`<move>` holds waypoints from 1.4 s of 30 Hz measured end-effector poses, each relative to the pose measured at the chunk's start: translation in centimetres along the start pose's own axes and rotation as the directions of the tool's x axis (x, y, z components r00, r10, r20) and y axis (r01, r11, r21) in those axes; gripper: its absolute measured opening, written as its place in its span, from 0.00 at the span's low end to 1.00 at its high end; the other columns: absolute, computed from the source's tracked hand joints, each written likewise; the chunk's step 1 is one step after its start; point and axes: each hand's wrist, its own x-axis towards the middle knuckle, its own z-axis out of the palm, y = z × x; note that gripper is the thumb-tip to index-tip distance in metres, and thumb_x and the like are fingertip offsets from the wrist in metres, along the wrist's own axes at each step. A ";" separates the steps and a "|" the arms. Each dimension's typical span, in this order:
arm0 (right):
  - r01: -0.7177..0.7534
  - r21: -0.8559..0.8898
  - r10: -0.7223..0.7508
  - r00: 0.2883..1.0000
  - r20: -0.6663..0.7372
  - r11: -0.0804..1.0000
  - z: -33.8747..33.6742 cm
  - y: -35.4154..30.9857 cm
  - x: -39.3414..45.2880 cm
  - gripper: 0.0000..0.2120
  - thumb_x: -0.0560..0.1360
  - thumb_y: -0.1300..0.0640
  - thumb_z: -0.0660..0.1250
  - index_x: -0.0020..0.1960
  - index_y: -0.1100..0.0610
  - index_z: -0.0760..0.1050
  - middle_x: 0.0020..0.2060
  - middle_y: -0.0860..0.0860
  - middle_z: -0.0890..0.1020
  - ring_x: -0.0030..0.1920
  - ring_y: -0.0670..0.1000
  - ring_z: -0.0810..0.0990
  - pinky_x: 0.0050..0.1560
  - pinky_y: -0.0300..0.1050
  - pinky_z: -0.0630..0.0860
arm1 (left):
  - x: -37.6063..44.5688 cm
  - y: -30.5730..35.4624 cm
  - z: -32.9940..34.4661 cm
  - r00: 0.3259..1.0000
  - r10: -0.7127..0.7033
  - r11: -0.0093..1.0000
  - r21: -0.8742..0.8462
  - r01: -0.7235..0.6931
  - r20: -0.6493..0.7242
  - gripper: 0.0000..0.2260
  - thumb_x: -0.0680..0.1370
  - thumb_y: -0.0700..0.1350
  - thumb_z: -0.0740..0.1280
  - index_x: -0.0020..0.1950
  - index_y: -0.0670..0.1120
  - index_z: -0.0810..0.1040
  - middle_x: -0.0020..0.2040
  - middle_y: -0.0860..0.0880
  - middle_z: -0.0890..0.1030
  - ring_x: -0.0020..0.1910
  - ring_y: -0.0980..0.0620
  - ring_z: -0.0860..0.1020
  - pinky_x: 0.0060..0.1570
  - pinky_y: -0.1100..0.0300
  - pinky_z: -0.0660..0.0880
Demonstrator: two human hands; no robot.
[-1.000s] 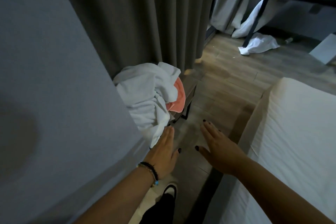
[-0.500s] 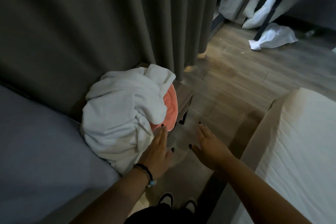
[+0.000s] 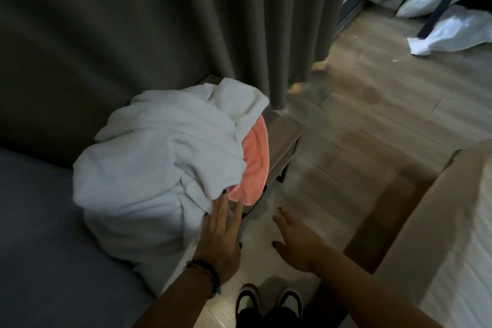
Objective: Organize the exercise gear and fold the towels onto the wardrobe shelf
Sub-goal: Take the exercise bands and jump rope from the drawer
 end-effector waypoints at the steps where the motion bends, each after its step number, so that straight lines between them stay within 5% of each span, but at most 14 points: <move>1: 0.011 0.002 -0.011 1.000 0.016 1.000 1.1 0.5 0.9 0.33 0.81 0.50 0.59 0.79 0.55 0.46 0.78 0.54 0.43 0.77 0.55 0.52 0.73 0.48 0.59 | 0.3 -0.8 1.1 0.999 -0.032 0.999 0.017 0.032 0.013 0.40 0.67 0.39 0.62 0.78 0.43 0.52 0.77 0.36 0.54 0.76 0.37 0.54 0.66 0.37 0.66; 4: 0.031 -0.025 -0.031 0.999 0.013 0.999 2.3 1.1 3.1 0.34 0.81 0.51 0.59 0.79 0.56 0.44 0.78 0.54 0.41 0.76 0.57 0.55 0.71 0.49 0.62 | 0.8 -1.9 2.6 0.997 -0.075 0.993 0.095 0.071 0.032 0.42 0.60 0.39 0.70 0.73 0.35 0.64 0.73 0.35 0.65 0.72 0.37 0.65 0.61 0.41 0.73; 7: 0.075 -0.026 -0.076 0.996 -0.037 0.997 3.2 1.0 5.5 0.34 0.80 0.52 0.60 0.79 0.55 0.44 0.78 0.54 0.42 0.76 0.58 0.55 0.72 0.50 0.62 | 0.9 -2.5 3.9 0.996 -0.085 0.977 0.195 0.083 0.005 0.41 0.63 0.43 0.70 0.75 0.36 0.62 0.76 0.37 0.61 0.75 0.40 0.61 0.69 0.48 0.65; 13: 0.170 -0.140 -0.171 0.985 0.008 0.975 5.3 0.9 10.1 0.35 0.78 0.56 0.63 0.78 0.58 0.46 0.78 0.55 0.50 0.71 0.61 0.64 0.66 0.53 0.70 | 0.7 -2.1 6.9 0.992 -0.126 0.930 0.351 0.107 0.032 0.41 0.63 0.50 0.73 0.72 0.35 0.67 0.73 0.36 0.66 0.73 0.38 0.65 0.67 0.39 0.63; 17: 0.141 -0.171 -0.135 0.990 0.042 0.975 6.0 2.3 11.6 0.39 0.78 0.59 0.62 0.79 0.54 0.41 0.78 0.51 0.42 0.67 0.61 0.67 0.63 0.53 0.72 | 0.7 -1.6 7.5 0.990 -0.139 0.924 0.357 0.137 -0.020 0.42 0.62 0.50 0.74 0.72 0.36 0.68 0.73 0.37 0.67 0.72 0.39 0.67 0.66 0.39 0.62; 22: 0.035 -0.197 -0.013 0.993 0.114 0.980 7.3 4.7 10.9 0.45 0.75 0.60 0.66 0.78 0.51 0.35 0.78 0.51 0.40 0.68 0.60 0.68 0.62 0.57 0.73 | 0.6 -0.9 7.5 0.988 -0.129 0.949 0.278 0.149 -0.090 0.47 0.57 0.47 0.78 0.72 0.37 0.62 0.70 0.37 0.71 0.69 0.39 0.71 0.63 0.35 0.65; 26: 0.168 -0.224 -0.186 0.980 -0.063 0.960 7.2 4.2 11.1 0.40 0.75 0.63 0.64 0.79 0.54 0.43 0.78 0.52 0.43 0.69 0.60 0.67 0.62 0.53 0.72 | 0.4 0.0 8.0 0.979 -0.146 0.970 0.175 0.169 -0.140 0.40 0.62 0.47 0.68 0.73 0.40 0.61 0.73 0.39 0.68 0.72 0.41 0.66 0.65 0.36 0.60; 30: 0.183 -0.225 -0.192 0.981 -0.020 0.957 6.7 2.6 12.2 0.42 0.76 0.59 0.65 0.79 0.51 0.40 0.78 0.50 0.43 0.67 0.60 0.67 0.57 0.51 0.73 | 0.0 0.7 9.4 0.981 -0.141 0.990 0.009 0.144 -0.130 0.41 0.66 0.40 0.71 0.76 0.41 0.59 0.76 0.41 0.61 0.75 0.42 0.59 0.70 0.40 0.56; 34: 0.161 -0.159 -0.161 0.987 0.014 0.974 7.2 2.8 12.6 0.45 0.74 0.61 0.66 0.78 0.51 0.37 0.78 0.49 0.38 0.63 0.61 0.71 0.54 0.50 0.74 | -0.5 1.5 9.9 0.978 -0.149 0.977 -0.173 0.123 -0.146 0.36 0.75 0.36 0.66 0.78 0.41 0.52 0.79 0.47 0.49 0.76 0.53 0.48 0.74 0.56 0.50; 36: 0.154 -0.135 -0.154 0.988 0.012 0.979 7.8 2.3 12.4 0.44 0.75 0.60 0.65 0.78 0.53 0.37 0.78 0.50 0.37 0.64 0.60 0.71 0.56 0.49 0.74 | -0.7 1.3 9.8 0.965 -0.199 0.970 -0.174 0.170 -0.168 0.33 0.75 0.35 0.66 0.77 0.40 0.55 0.77 0.49 0.51 0.76 0.53 0.51 0.73 0.59 0.52; 39: 0.151 -0.160 -0.151 0.988 0.012 0.976 8.3 2.4 11.8 0.41 0.77 0.61 0.62 0.78 0.55 0.38 0.78 0.52 0.39 0.66 0.59 0.71 0.58 0.48 0.74 | -0.7 0.8 10.0 0.946 -0.230 0.970 -0.129 0.205 -0.227 0.31 0.70 0.33 0.71 0.72 0.37 0.67 0.73 0.41 0.67 0.71 0.42 0.69 0.67 0.50 0.68; 42: 0.129 -0.111 -0.126 0.992 0.032 0.985 7.6 4.3 10.3 0.37 0.77 0.63 0.62 0.79 0.54 0.45 0.79 0.52 0.47 0.68 0.59 0.69 0.65 0.50 0.71 | -0.7 0.9 10.1 0.924 -0.278 0.958 -0.149 0.246 -0.261 0.27 0.70 0.34 0.71 0.68 0.39 0.72 0.70 0.40 0.71 0.66 0.41 0.73 0.62 0.48 0.73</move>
